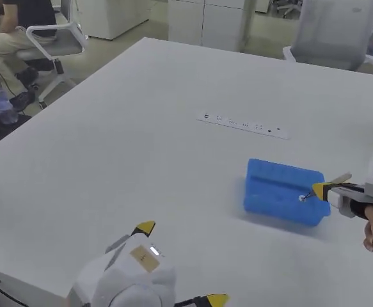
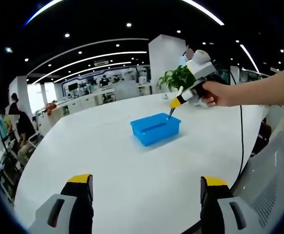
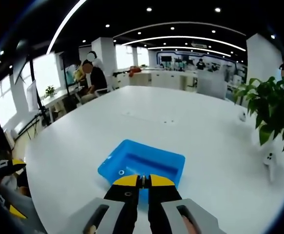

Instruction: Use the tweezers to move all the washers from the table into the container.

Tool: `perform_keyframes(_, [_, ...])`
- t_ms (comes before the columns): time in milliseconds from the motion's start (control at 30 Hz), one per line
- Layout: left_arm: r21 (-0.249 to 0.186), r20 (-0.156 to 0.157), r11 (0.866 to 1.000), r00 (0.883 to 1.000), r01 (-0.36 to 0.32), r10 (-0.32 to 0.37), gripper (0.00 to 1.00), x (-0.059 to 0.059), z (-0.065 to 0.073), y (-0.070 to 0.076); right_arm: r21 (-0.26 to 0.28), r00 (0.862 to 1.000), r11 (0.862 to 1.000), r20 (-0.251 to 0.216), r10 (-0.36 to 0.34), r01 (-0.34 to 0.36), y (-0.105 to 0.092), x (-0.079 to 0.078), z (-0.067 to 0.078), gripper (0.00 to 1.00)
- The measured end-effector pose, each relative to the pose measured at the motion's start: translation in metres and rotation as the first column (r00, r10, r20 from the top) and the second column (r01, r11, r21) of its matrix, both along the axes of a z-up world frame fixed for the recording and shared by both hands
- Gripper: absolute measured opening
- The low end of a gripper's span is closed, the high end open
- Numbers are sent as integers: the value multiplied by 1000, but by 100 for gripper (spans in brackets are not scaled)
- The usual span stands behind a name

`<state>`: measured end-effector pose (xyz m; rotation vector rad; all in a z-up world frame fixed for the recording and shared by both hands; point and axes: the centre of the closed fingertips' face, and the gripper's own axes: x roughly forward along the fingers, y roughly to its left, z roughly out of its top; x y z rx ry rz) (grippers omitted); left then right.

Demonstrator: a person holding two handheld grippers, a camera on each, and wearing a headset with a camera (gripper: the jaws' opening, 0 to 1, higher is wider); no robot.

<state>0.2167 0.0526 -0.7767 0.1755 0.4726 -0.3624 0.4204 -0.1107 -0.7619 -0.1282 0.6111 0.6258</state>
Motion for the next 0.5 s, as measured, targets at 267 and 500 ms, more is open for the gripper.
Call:
perform_keyframes(267, [-6,-1,1000,1000,-7,7,94,0,1,1,-36,1000,999,-13,-10,9,1,13,-16,2])
perform_keyframes(500, [-2,-8,1000,1000,-9,9,93,0,-1,2,-71,999,997,-45,-13,10,0,17,-35,2])
